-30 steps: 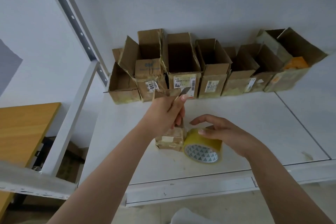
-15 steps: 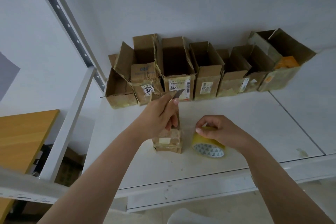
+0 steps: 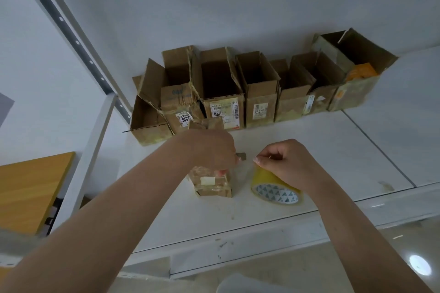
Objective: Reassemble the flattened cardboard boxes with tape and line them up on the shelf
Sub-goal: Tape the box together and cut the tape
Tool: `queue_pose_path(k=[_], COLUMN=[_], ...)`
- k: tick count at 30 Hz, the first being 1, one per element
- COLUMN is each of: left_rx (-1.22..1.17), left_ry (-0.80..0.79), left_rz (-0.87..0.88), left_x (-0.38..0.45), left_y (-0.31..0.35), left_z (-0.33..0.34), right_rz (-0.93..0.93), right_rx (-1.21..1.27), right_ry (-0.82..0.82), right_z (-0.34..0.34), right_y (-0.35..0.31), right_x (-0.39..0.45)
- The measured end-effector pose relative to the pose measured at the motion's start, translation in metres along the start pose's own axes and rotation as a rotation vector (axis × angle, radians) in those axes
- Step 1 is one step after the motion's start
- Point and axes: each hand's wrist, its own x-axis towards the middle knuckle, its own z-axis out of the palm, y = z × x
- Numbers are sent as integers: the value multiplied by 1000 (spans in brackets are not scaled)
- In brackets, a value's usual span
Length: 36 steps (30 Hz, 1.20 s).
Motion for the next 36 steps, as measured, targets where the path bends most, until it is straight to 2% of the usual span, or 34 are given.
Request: queue_pose_path(k=[4,8,13,22,27,33,36], left_rx=[115,239,209,241,234,-166,-173], left_ry=[3,-10,-4,39,56,231,415], left_rz=[-64,-72,-72,-129,-99,-46,-82], left_x=[10,16,16,10,10,7,10], left_y=[14,17,13,26,23,-11,-15], left_z=[0,5,9,13,15,15,28], right_rz=[-40,-31,-11,-20,-23,95,168], right_rx=[-134,-169,-124,-196,-157,29,99], right_ry=[44,98,94,144,143,89,88], right_z=[0,4,3,10,7,11,21], right_y=[-6,-7,-6,-8,-6,6,10], right_x=[-6,-10,-11,-11,-13,-11,-7])
